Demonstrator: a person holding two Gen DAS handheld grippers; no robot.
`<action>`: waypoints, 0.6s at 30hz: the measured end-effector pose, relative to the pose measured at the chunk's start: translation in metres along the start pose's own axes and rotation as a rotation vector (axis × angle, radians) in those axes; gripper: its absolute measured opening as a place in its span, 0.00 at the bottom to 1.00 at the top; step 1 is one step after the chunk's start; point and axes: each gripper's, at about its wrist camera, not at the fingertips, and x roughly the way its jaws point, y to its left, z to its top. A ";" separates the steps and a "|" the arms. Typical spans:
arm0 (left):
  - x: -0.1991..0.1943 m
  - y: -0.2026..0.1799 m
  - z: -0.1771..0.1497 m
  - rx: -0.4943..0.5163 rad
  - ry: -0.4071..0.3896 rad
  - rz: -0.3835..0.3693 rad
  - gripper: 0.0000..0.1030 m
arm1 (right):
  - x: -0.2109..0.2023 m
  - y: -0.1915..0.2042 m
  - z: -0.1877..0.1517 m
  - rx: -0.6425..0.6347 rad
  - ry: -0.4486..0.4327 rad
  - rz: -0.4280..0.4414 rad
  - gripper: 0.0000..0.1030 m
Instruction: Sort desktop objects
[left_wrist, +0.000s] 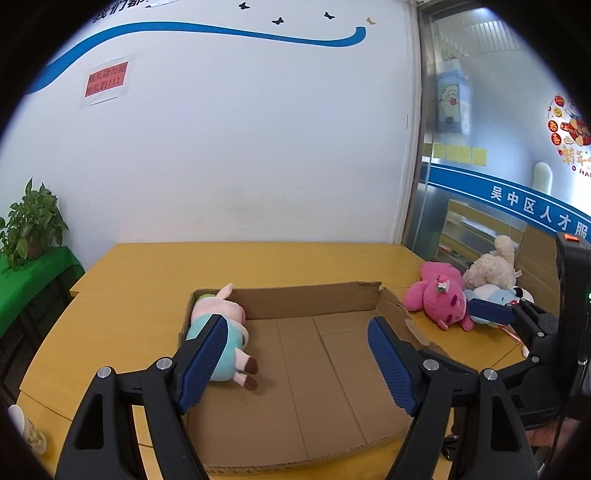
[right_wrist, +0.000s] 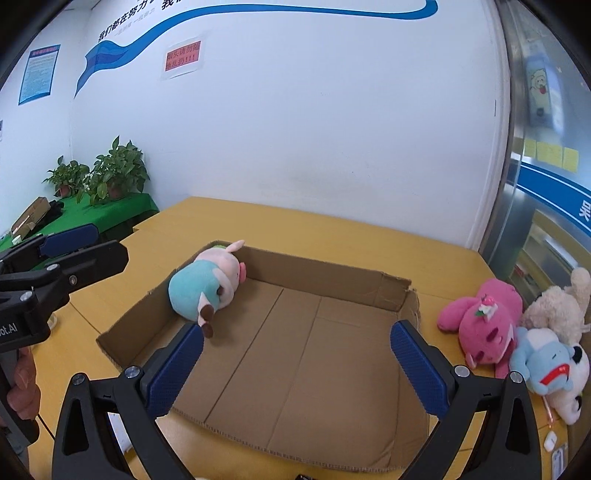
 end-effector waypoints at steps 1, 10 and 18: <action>0.000 -0.003 -0.003 0.002 0.005 -0.005 0.76 | -0.004 -0.001 -0.004 0.000 0.003 -0.001 1.00; -0.001 -0.012 -0.029 -0.028 0.040 -0.019 0.76 | -0.025 0.000 -0.034 0.017 0.009 -0.020 1.00; 0.000 -0.019 -0.062 -0.017 0.096 -0.062 0.76 | -0.030 0.006 -0.062 0.021 0.023 -0.031 1.00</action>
